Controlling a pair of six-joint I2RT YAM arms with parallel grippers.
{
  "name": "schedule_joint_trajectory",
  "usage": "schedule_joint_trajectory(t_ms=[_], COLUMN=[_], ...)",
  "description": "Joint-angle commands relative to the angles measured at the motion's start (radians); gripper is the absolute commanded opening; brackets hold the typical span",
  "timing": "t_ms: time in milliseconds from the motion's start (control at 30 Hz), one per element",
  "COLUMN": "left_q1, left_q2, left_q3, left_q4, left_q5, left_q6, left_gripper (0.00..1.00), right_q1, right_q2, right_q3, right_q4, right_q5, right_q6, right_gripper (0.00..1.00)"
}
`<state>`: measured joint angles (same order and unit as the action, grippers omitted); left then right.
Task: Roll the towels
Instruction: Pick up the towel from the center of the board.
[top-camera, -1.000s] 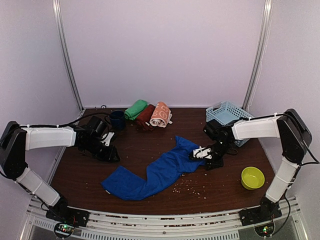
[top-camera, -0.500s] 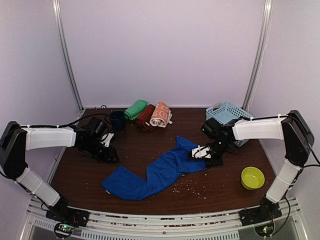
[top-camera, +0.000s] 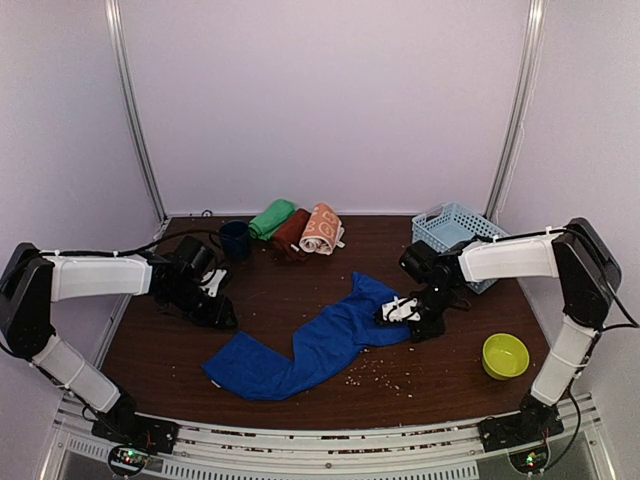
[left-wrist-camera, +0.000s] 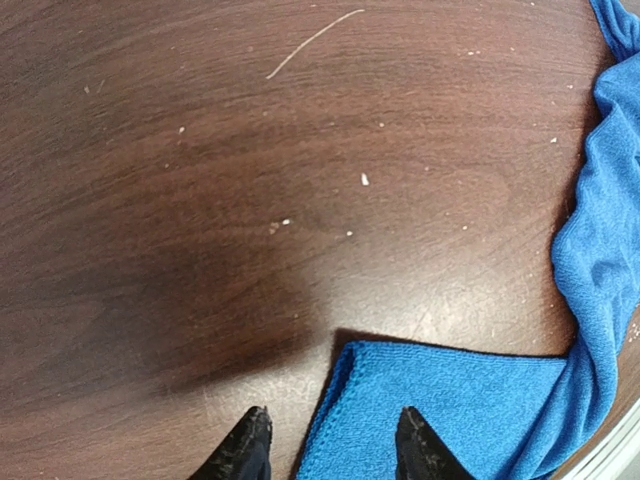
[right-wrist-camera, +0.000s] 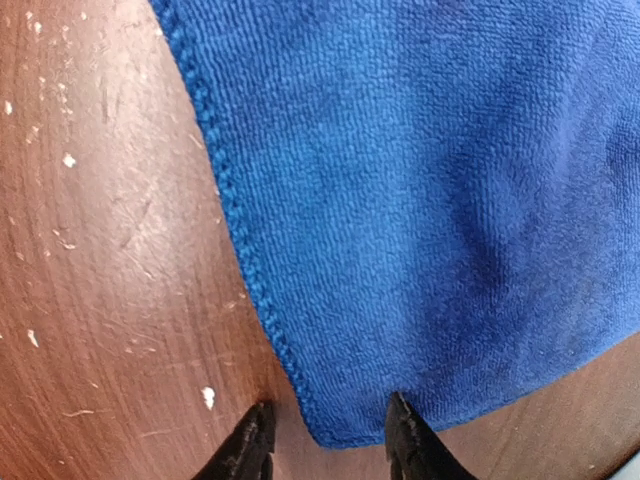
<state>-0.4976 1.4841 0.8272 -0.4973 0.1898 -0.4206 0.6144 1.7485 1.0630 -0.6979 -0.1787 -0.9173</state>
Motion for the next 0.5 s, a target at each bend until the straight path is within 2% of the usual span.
schedule_joint_trajectory(t_ms=[0,100,233,467], left_q1=[-0.002,-0.002,-0.002,-0.002], left_q2=[-0.036,-0.036,-0.033,-0.065], left_q3=[-0.018,-0.025,-0.018,0.029], left_q4=[-0.013,-0.011,-0.005,0.000], left_q5=[-0.026,-0.027,-0.056,-0.088], left_q6=[-0.004,-0.005,0.003,0.032], left_gripper=[0.45,0.44,0.44,0.43], right_q1=[-0.008,-0.008,-0.007,-0.056], right_q2=[0.030,0.040,-0.003,-0.199], right_q3=[-0.003,-0.004,0.007,0.296], right_q4=[0.020,0.014,-0.009,-0.081], right_q5=[0.003,0.030,0.041,-0.108], right_q6=[0.004,0.010,0.017,0.181], right_gripper=[0.38,0.28,0.01,0.00])
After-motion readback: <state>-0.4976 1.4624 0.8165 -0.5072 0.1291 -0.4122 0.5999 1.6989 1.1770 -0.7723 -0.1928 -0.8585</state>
